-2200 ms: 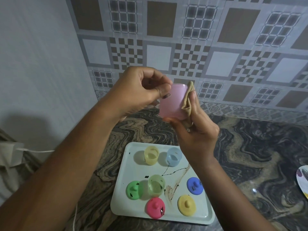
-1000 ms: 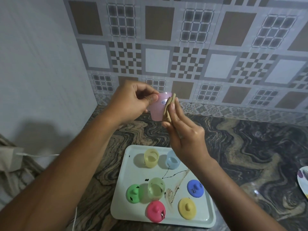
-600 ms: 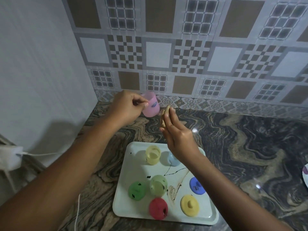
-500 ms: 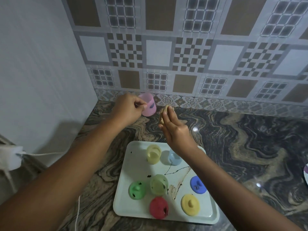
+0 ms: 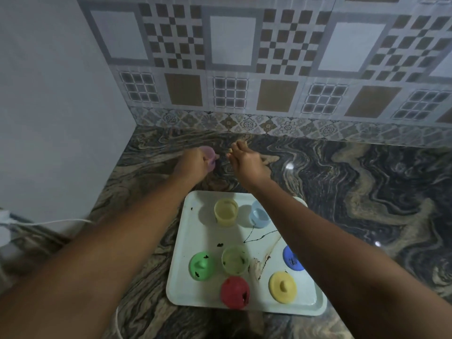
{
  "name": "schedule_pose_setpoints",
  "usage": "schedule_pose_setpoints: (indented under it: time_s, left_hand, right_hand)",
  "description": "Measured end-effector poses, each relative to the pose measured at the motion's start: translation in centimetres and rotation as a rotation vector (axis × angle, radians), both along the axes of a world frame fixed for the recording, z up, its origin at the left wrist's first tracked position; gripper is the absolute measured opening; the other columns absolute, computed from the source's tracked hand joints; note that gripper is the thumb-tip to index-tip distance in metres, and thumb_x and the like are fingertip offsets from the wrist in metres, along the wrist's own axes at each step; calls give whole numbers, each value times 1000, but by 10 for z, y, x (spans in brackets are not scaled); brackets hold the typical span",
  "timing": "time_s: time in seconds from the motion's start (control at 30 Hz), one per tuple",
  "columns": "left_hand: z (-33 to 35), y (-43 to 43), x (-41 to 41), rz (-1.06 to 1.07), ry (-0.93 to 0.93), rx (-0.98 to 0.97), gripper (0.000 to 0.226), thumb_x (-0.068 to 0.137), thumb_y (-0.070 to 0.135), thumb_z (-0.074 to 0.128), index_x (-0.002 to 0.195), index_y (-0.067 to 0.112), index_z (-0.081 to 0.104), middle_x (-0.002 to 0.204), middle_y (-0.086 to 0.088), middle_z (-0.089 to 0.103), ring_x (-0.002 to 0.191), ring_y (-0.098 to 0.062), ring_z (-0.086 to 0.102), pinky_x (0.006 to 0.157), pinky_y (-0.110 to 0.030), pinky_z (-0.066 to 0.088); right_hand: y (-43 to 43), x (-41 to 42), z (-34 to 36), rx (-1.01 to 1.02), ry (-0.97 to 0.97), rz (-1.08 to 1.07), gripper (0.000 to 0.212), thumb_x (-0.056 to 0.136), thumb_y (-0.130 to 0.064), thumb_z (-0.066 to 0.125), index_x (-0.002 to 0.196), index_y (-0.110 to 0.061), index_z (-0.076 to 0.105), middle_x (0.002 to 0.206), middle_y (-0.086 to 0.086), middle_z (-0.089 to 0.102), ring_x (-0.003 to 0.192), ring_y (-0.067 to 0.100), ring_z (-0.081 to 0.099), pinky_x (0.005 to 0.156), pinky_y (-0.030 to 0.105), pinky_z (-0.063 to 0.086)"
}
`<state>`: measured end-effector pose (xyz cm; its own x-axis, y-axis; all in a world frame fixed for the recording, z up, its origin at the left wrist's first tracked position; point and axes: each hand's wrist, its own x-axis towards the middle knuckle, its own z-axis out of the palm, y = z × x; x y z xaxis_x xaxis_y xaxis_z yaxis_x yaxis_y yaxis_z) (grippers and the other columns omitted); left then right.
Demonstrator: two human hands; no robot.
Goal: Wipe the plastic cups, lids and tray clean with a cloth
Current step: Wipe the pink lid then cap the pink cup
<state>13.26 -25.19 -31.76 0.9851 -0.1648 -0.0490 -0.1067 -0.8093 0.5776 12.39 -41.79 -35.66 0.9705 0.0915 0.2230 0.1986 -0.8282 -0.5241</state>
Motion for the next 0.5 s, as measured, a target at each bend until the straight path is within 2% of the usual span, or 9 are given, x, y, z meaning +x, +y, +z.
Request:
schedule_pose_setpoints:
  time_s: [0.07,0.1,0.17,0.23,0.3,0.37,0.4,0.43,0.5]
  left_hand:
    - [-9,0,4,9,44,41,24,96,2,55,112,-12,66,123,-27,64,116,-38,58,74,-20,33]
    - [-15,1,7,8,45,54,24,95,3,57,113,-10,67,122,-25,65,117,-37,58,80,-22,36]
    - [-29,6,13,16,34,80,19,91,12,63,99,-2,72,105,-21,71,105,-36,65,83,-31,45]
    - [-35,10,15,31,57,115,17,88,18,64,91,3,73,90,-15,71,90,-32,66,77,-32,47]
    - [-37,11,15,38,74,135,15,90,12,60,80,5,69,75,-9,61,75,-24,57,73,-28,41]
    - [-40,13,19,35,59,132,32,88,1,55,57,10,52,57,-3,44,60,-17,44,69,-28,36]
    - [-44,15,21,26,48,134,36,87,-1,54,53,9,48,53,-4,42,57,-19,43,68,-29,38]
    - [-47,17,22,25,62,146,33,87,1,55,55,6,52,55,-11,49,59,-25,51,68,-32,44]
    - [-51,20,24,29,81,154,18,87,14,58,81,3,72,86,-23,70,83,-37,67,76,-41,56]
  right_hand:
    - [5,6,-6,50,-3,-7,50,104,-37,39,121,3,63,126,24,61,103,45,66,83,48,55]
    - [6,9,-10,65,-14,-20,51,104,-38,37,117,4,64,120,25,62,99,44,66,80,48,56]
    - [8,13,-17,78,-17,-39,44,104,-32,42,111,5,66,112,24,66,92,44,67,75,47,55]
    - [9,13,-19,88,-7,-58,37,105,-25,49,116,6,67,115,26,69,99,45,68,80,47,56]
    - [10,13,-19,100,-6,-73,41,105,-24,51,129,6,64,128,29,66,114,45,66,94,49,56]
    - [12,13,-21,124,-29,-73,42,104,-24,51,129,8,63,127,31,66,113,46,66,93,50,56]
    - [13,13,-23,134,-48,-71,41,104,-23,51,127,9,64,125,31,67,110,46,67,91,50,56]
    - [13,13,-23,141,-62,-70,41,104,-23,51,126,10,64,124,31,67,110,46,67,91,48,56]
    - [14,13,-25,154,-84,-70,38,104,-22,51,119,9,66,117,26,69,104,44,68,84,39,52]
